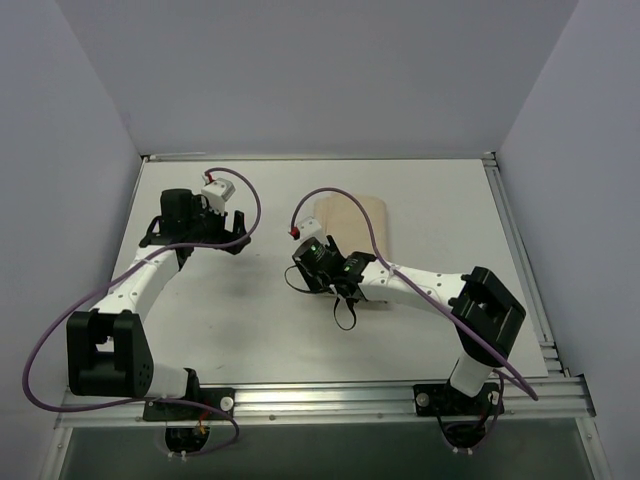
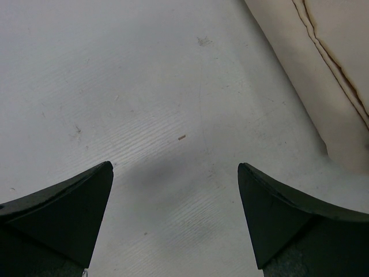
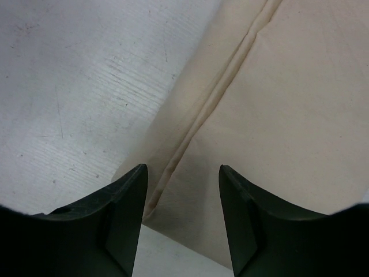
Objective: Open and lay out the surgical kit
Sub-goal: Open the surgical kit at the center of the board.
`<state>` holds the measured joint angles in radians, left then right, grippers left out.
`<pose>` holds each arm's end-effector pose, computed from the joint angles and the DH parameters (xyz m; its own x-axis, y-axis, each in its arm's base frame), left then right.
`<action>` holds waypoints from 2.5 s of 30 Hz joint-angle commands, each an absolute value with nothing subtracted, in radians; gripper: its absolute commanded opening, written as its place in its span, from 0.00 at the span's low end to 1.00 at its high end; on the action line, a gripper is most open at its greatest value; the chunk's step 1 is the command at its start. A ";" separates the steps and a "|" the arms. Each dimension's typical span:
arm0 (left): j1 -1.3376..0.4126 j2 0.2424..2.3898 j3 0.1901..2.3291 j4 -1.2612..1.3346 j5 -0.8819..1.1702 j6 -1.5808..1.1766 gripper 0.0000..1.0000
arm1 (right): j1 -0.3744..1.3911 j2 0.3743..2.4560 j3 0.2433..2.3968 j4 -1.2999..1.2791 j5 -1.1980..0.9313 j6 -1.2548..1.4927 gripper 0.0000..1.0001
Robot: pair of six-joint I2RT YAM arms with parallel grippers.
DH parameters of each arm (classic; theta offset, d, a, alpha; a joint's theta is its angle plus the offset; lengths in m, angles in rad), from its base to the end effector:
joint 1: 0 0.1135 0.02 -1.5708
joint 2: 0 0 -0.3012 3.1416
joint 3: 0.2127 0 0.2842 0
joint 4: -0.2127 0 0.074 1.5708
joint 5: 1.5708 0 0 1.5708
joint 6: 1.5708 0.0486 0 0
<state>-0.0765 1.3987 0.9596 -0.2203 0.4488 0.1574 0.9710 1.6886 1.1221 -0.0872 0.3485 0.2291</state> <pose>0.3359 -0.0469 0.2743 -0.5389 0.1830 -0.8223 0.5015 0.8540 -0.1386 0.2491 0.3348 0.2414 -0.4757 -0.3175 -0.8203 -0.5286 0.8486 -0.0220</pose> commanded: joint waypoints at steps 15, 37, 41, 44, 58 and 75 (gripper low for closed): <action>-0.071 1.364 0.953 -0.170 0.449 0.155 0.99 | 0.968 1.657 1.114 -0.120 0.339 0.250 0.41; -0.071 1.361 0.968 -0.187 0.468 0.175 0.99 | 0.780 1.457 0.971 -0.014 0.246 0.247 0.00; -0.071 1.351 0.973 -0.196 0.485 0.187 0.99 | 0.651 1.355 0.898 0.102 0.143 0.249 0.00; -0.077 1.368 0.994 -0.207 0.502 0.190 0.99 | 0.556 1.307 0.853 0.136 0.075 0.255 0.00; -0.388 1.472 1.259 -0.409 0.342 0.323 1.00 | 0.034 1.134 0.601 0.322 -0.247 0.366 0.00; -1.060 1.888 1.563 -0.443 -0.101 0.495 0.99 | -0.420 0.974 0.313 0.397 -0.223 0.574 0.00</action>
<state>-1.0229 1.8229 1.4940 -0.4644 0.0235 0.4606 -0.4084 1.0222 0.3260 0.3820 -0.2832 0.5243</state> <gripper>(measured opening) 0.995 0.009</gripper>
